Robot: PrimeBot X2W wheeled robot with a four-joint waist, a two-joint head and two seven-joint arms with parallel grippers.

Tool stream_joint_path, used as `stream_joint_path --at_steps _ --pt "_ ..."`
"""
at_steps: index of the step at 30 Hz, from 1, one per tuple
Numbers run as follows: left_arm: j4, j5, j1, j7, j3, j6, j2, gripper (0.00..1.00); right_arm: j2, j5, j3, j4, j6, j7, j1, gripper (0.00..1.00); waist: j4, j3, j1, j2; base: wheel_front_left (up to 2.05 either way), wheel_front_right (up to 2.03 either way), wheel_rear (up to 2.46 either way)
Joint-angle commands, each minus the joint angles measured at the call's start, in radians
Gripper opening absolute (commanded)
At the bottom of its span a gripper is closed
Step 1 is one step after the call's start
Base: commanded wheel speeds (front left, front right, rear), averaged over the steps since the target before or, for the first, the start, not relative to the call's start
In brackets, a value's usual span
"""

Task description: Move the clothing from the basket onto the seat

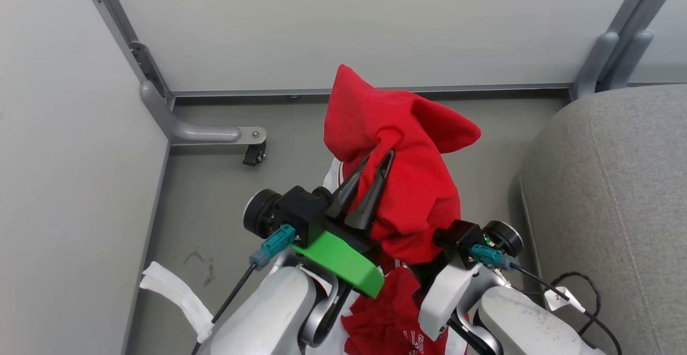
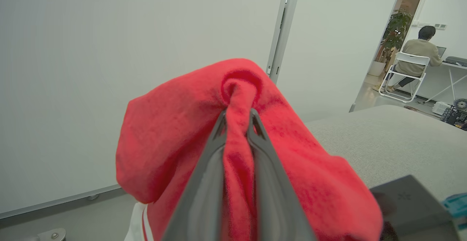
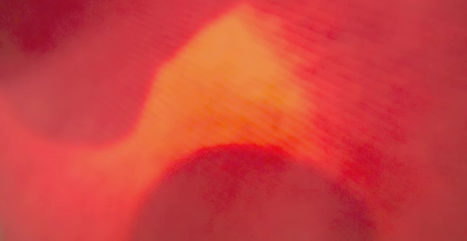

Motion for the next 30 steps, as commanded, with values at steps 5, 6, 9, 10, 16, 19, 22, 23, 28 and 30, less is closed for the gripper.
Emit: stream_joint_path --at_steps 5,6,9,10,16,19,22,23,28,30 --pt "0.018 0.036 0.019 0.0 0.031 0.016 0.004 1.0 0.001 -0.032 -0.048 -0.032 -0.001 0.0 0.04 0.0 -0.046 -0.004 0.0 0.0 0.0 0.0 0.0" --pt "0.027 0.048 0.022 0.0 0.036 0.016 0.004 1.0 0.001 -0.037 -0.06 -0.039 -0.001 0.0 0.044 0.0 -0.058 -0.005 0.0 0.0 0.0 0.0 0.0" --pt "0.051 0.075 0.031 0.0 0.068 0.015 0.004 1.0 0.001 -0.057 -0.084 -0.066 -0.001 0.0 0.07 0.0 -0.114 -0.008 0.0 0.0 0.0 0.0 0.0" --pt "0.061 0.086 0.036 0.0 0.08 0.013 0.004 1.0 -0.001 -0.064 -0.094 -0.075 -0.001 0.0 0.08 0.0 -0.137 -0.008 0.0 0.0 0.0 0.0 0.0" --pt "0.097 0.136 0.06 0.0 0.147 -0.003 0.004 1.0 -0.013 -0.081 -0.148 -0.129 -0.001 -0.001 0.125 0.0 -0.267 0.002 0.0 0.0 0.0 0.0 0.0" --pt "0.112 0.156 0.069 0.0 0.174 -0.012 0.004 1.0 -0.02 -0.088 -0.17 -0.157 -0.001 0.0 0.141 0.0 -0.329 0.007 0.0 0.0 0.0 0.0 0.0" --pt "0.121 0.172 0.08 0.0 0.197 -0.018 0.004 1.0 -0.02 -0.094 -0.197 -0.187 -0.001 0.0 0.154 0.0 -0.395 0.012 0.0 0.0 0.0 0.0 0.0" --pt "0.124 0.177 0.084 0.0 0.201 -0.019 0.004 1.0 -0.021 -0.096 -0.204 -0.195 -0.001 0.0 0.157 0.0 -0.414 0.014 0.0 0.0 0.0 0.0 0.0" --pt "0.134 0.198 0.101 0.0 0.229 -0.03 0.004 1.0 -0.018 -0.106 -0.234 -0.236 -0.001 0.0 0.174 0.0 -0.511 0.017 0.0 0.0 0.0 0.0 0.0" --pt "0.139 0.205 0.108 0.0 0.236 -0.034 0.004 1.0 -0.017 -0.109 -0.241 -0.248 -0.001 0.0 0.177 0.0 -0.546 0.018 0.0 0.0 0.0 0.0 0.0"
